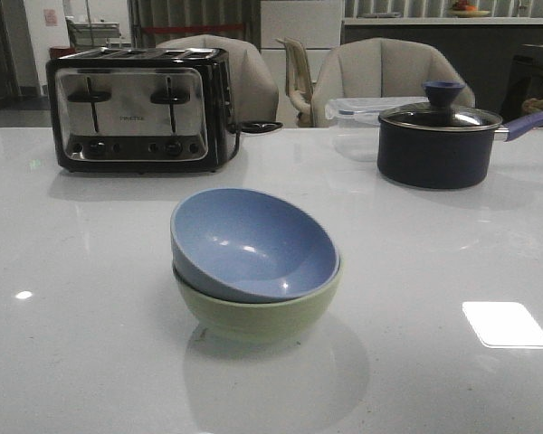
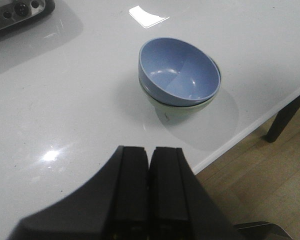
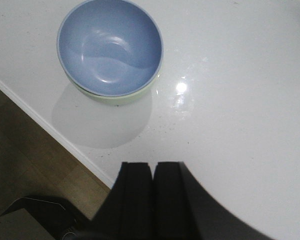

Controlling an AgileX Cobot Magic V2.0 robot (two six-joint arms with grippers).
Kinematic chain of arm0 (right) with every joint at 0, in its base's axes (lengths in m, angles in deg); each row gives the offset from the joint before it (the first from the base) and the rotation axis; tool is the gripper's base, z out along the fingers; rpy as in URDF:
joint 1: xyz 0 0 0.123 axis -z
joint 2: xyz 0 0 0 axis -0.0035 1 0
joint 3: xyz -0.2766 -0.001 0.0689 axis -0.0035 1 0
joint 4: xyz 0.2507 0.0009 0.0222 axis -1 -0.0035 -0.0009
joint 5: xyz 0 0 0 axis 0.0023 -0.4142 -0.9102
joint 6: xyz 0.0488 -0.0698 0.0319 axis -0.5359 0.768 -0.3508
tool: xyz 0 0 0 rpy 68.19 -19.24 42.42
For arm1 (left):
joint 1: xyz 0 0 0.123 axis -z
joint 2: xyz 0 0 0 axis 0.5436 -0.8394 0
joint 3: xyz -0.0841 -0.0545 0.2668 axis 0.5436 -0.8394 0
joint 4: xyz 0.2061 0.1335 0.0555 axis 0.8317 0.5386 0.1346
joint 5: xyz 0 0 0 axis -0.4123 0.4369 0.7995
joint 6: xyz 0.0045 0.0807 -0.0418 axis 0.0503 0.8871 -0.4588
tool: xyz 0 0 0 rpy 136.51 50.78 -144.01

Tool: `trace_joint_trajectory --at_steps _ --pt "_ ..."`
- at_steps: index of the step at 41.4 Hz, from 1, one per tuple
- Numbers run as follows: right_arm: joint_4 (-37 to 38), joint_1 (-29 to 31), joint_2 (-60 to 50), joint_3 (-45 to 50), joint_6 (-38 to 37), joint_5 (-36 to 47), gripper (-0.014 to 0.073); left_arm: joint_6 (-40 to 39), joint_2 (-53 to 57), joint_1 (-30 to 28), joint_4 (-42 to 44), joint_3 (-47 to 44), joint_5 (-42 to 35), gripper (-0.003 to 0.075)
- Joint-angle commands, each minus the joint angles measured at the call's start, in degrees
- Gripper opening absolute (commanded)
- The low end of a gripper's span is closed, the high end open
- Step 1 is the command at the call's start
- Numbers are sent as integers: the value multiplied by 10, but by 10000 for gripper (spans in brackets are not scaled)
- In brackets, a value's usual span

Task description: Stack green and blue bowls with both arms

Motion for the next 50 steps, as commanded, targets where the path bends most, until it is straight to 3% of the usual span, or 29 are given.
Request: trace_joint_trajectory --at_steps 1,9,14,21,29,38,46,50 --pt "2 1 -4 -16 0 38 40 -6 -2 5 -8 14 -45 99" --pt "2 1 -4 -16 0 38 40 -6 15 -1 4 8 -63 99" --pt "2 1 -4 -16 0 38 40 -6 59 -66 16 -11 -98 99" --pt "2 1 -4 -16 0 38 40 -6 157 -186 22 -111 -219 99" --pt "2 1 -4 -16 0 38 40 -6 234 -259 11 -220 -307 99" --pt "2 1 -4 -16 0 38 40 -12 294 -273 15 -335 -437 99" --pt "2 1 -4 -16 0 38 40 -12 329 -281 13 -404 -513 99" --pt "2 1 -4 -16 0 39 40 -12 329 -281 13 -401 -508 99"
